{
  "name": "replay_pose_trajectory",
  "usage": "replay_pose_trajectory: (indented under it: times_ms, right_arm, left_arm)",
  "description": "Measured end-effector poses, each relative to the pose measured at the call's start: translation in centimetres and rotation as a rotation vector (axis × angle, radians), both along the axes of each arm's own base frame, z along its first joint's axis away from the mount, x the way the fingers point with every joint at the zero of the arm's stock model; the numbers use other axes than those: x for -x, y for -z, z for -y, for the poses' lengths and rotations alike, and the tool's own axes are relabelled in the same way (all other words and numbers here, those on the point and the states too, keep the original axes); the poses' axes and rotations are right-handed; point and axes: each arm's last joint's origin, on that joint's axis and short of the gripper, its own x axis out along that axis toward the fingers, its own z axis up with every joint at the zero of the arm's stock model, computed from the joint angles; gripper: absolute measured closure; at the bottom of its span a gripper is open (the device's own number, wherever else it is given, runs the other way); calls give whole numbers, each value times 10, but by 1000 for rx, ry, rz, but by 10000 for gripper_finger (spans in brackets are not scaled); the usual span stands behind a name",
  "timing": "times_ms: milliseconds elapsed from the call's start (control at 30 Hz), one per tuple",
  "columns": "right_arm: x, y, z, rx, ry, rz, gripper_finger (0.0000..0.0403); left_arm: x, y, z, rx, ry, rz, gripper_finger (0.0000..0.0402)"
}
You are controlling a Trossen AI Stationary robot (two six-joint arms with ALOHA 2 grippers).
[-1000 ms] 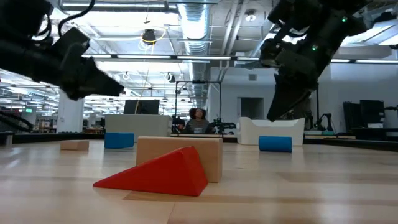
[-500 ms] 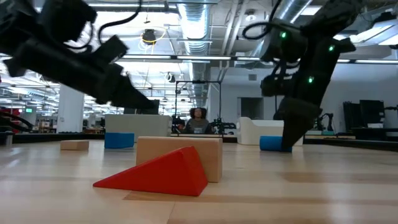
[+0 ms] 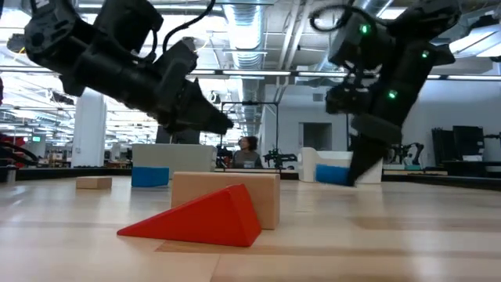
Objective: Sort & place blocks by color
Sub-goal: Put the blue cylinder block into the gray bin
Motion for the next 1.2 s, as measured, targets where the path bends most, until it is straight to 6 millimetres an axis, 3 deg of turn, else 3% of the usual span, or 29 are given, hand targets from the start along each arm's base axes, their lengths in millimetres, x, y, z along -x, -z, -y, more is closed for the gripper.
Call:
replay_pose_trajectory:
  times_ms: [167,367,633,933,1200]
  right_arm:
    - [-21,-13,-9,13,-58,254,294]
    - [-34,-29,-18,46,-122,449,294]
    - [-40,-30,-30,77,-221,509,294]
    - [-39,-29,-40,111,-289,501,292]
    - [-39,-29,-40,125,-298,506,291]
  left_arm:
    - [-8,-3,-3,47,56,128,110]
    - [-19,17,-8,75,35,109,48]
    - [-31,14,-4,40,126,193,43]
    - [-36,10,-1,27,159,203,98]
    - [-36,10,-1,37,174,206,220]
